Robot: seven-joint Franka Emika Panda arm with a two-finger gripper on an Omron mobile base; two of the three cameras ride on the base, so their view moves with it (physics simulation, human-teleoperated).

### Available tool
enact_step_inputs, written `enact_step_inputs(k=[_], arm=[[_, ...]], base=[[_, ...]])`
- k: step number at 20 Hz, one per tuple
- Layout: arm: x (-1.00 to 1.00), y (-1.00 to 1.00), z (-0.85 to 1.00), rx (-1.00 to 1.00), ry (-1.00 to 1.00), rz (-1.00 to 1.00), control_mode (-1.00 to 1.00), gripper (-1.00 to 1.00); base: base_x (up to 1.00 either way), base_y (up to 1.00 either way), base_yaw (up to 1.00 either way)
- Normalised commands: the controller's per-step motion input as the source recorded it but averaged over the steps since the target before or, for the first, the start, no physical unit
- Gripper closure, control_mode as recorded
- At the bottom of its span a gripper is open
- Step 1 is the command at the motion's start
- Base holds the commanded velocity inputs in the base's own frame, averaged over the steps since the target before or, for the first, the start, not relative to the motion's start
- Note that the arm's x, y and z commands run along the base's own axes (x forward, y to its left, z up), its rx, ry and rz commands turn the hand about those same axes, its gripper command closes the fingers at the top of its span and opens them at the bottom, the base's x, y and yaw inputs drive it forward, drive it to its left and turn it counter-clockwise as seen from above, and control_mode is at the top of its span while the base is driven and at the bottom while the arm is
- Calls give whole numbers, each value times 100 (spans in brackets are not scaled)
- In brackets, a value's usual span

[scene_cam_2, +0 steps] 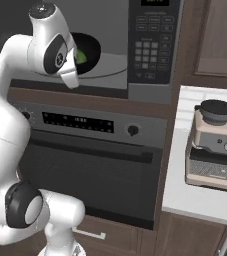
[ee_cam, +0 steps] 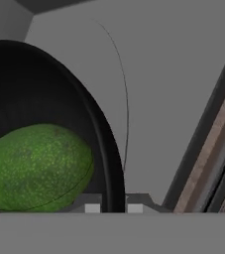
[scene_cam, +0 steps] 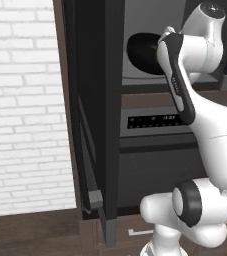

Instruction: Pick the avocado from the sink and place it in the bowl. Then pick the bowl and place it in the microwave. Then close the microwave door and press the start button.

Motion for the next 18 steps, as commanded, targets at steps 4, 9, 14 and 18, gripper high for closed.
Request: enact_step_inputs(k=[4, 9, 14, 18], arm=[[43, 1, -12, 0, 4, 0, -100, 100], [31, 3, -18, 0, 4, 0, -100, -100], [0, 3, -4, 0, -4, 0, -100, -100], [-40, 1, 11, 0, -23, 0, -100, -100]], base=[[0, 0, 0], [0, 0, 0], [0, 0, 0], [0, 0, 0]])
